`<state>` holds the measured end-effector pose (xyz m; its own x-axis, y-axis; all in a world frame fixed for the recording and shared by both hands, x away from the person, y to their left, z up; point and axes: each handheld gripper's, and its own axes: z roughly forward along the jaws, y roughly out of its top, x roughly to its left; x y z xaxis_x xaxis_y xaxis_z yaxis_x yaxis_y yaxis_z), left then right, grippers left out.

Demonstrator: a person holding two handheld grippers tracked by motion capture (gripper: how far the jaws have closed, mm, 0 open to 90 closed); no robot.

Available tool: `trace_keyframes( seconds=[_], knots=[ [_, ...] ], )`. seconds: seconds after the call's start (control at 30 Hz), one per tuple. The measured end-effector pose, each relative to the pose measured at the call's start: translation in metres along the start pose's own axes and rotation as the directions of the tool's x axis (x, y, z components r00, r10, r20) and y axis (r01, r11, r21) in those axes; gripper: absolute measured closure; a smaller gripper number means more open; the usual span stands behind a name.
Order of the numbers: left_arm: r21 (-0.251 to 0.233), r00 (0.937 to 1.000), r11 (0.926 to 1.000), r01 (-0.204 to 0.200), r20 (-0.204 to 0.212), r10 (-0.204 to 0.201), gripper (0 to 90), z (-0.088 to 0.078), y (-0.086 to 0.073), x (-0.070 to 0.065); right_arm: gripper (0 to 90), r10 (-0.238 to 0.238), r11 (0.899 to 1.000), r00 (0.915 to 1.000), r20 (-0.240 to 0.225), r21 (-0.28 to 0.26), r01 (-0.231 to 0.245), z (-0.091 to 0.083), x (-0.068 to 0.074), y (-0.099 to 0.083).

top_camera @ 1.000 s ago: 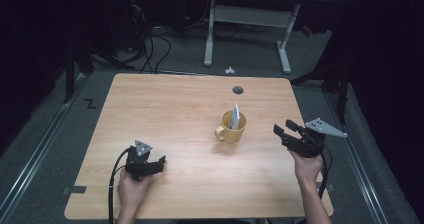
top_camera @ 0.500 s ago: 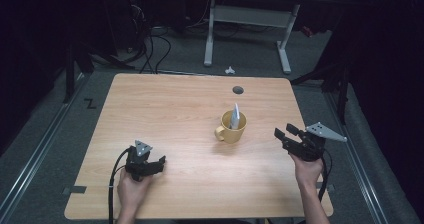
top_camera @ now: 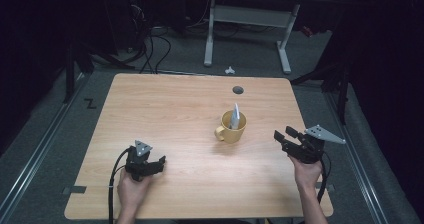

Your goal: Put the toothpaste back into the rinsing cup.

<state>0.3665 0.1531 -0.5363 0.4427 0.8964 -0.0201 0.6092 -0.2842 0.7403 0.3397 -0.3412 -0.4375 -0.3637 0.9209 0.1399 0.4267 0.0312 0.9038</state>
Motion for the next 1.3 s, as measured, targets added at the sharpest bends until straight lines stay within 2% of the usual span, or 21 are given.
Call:
trace_keyframes(
  seconds=[0.63,1.3],
  knots=[
    [0.000,1.0000,1.0000,-0.001,-0.001,0.001,23.7,0.000,0.000,0.000,44.8,0.007,1.000,1.0000,-0.004,0.025,-0.007,0.007,0.002,-0.013],
    [0.001,1.0000,1.0000,-0.002,-0.002,0.002,23.6,0.000,0.000,0.000,45.5,-0.004,0.997,1.0000,-0.002,0.082,0.005,0.021,0.008,-0.028]
  ],
)
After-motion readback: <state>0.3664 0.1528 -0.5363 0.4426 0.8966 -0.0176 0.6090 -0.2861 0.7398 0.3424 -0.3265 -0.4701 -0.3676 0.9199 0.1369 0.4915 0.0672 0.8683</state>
